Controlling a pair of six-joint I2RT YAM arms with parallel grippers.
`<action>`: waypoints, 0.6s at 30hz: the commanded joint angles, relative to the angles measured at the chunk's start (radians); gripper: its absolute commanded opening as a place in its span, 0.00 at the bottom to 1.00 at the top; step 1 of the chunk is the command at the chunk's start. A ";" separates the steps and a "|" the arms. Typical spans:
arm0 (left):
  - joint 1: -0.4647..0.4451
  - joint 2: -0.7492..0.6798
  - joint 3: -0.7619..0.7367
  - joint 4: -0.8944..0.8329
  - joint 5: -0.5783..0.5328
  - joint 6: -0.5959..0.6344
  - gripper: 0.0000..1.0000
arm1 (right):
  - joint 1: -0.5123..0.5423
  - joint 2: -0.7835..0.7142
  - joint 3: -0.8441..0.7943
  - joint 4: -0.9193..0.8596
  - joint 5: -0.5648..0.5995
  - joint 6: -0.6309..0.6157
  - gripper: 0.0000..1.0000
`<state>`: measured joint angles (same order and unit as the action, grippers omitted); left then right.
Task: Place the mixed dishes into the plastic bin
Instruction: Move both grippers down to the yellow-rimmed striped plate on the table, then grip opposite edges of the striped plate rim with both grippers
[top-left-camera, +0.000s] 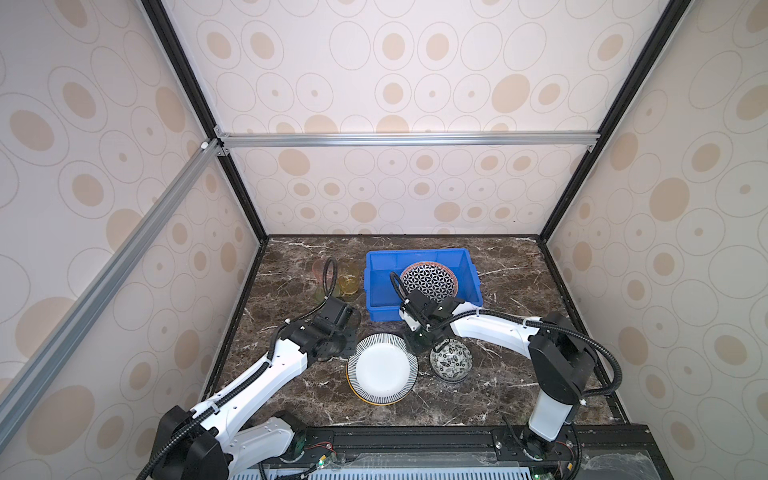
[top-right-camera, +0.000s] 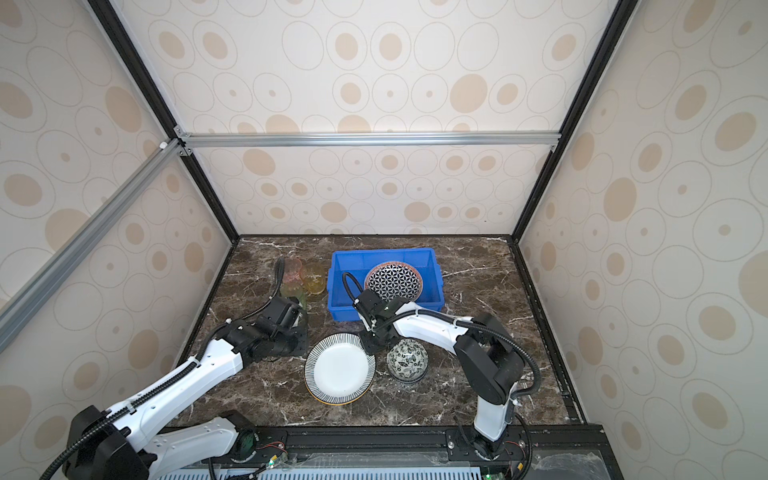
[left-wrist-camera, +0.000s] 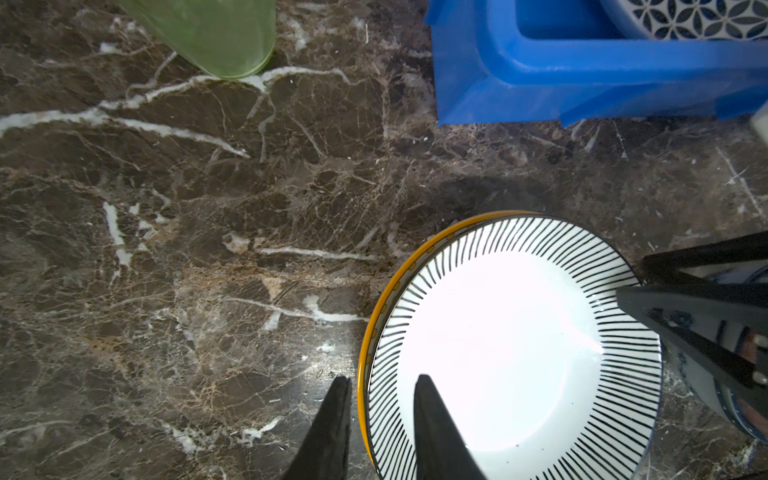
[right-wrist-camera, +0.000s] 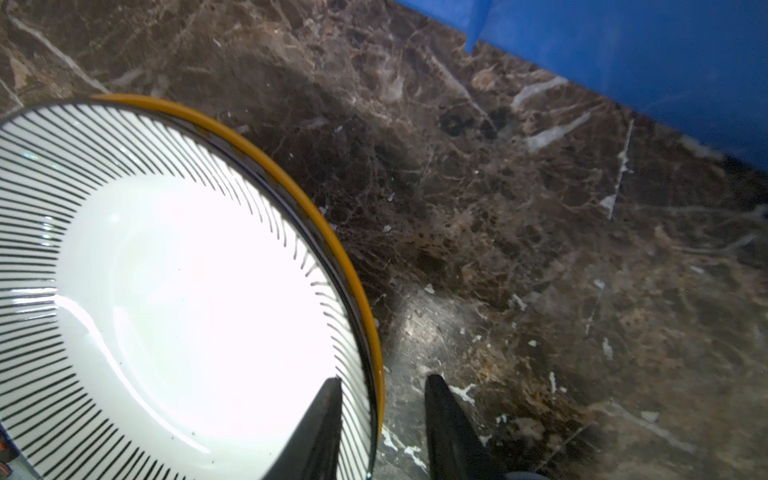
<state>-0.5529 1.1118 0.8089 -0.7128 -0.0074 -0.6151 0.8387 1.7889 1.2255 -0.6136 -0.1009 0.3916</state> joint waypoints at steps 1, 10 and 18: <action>-0.005 0.004 0.001 0.001 -0.003 -0.017 0.27 | 0.010 0.023 0.017 -0.030 0.026 -0.005 0.33; -0.005 0.008 -0.013 0.003 -0.003 -0.020 0.27 | 0.015 0.038 0.023 -0.030 0.032 -0.010 0.26; -0.005 -0.003 -0.033 0.004 0.000 -0.026 0.28 | 0.020 0.043 0.026 -0.040 0.047 -0.013 0.18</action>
<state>-0.5529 1.1164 0.7856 -0.7101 -0.0055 -0.6178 0.8551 1.8118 1.2400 -0.6155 -0.0879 0.3832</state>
